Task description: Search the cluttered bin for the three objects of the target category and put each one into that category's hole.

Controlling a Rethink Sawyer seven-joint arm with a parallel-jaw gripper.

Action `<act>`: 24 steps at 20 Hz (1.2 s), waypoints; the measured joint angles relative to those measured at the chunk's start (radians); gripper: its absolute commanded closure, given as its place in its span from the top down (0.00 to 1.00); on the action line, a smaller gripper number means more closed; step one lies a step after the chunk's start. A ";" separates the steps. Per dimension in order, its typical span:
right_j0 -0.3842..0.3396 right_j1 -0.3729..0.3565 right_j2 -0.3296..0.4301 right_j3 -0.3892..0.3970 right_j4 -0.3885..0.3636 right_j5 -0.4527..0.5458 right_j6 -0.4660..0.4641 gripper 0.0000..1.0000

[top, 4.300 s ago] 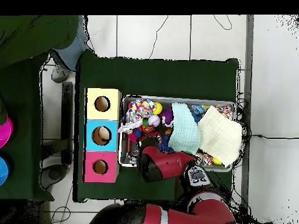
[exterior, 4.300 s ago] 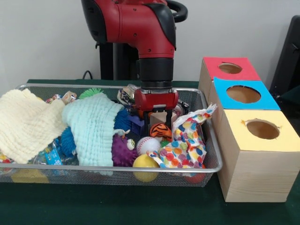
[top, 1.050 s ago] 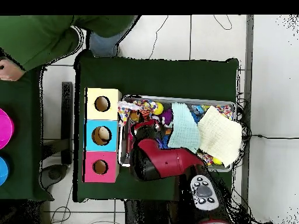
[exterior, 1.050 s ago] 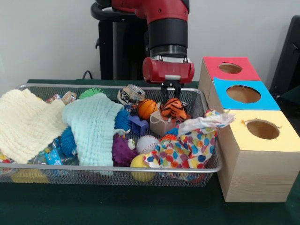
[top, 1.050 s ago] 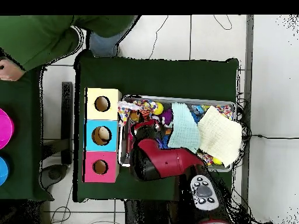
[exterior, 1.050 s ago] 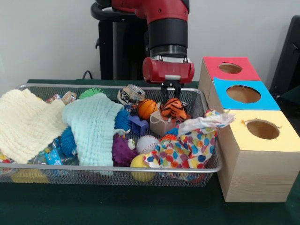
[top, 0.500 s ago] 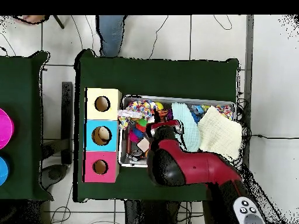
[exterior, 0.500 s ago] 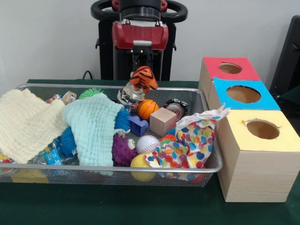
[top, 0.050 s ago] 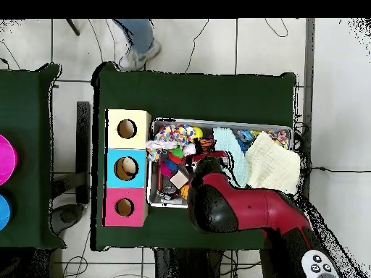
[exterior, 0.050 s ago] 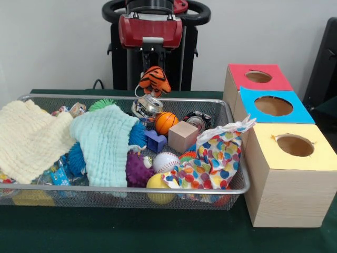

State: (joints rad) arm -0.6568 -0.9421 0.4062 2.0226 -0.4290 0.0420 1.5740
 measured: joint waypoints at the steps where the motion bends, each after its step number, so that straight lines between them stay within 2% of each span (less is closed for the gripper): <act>1: -0.007 0.002 0.013 0.000 0.003 0.021 0.000 0.00; 11: -0.091 0.038 0.141 0.003 0.057 0.199 0.000 0.00; 17: -0.110 -0.011 0.195 0.015 0.126 0.338 0.000 0.00; 24: -0.084 -0.078 0.200 0.020 0.169 0.446 0.000 0.00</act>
State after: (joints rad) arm -0.7411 -1.0199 0.6062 2.0430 -0.2596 0.4878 1.5740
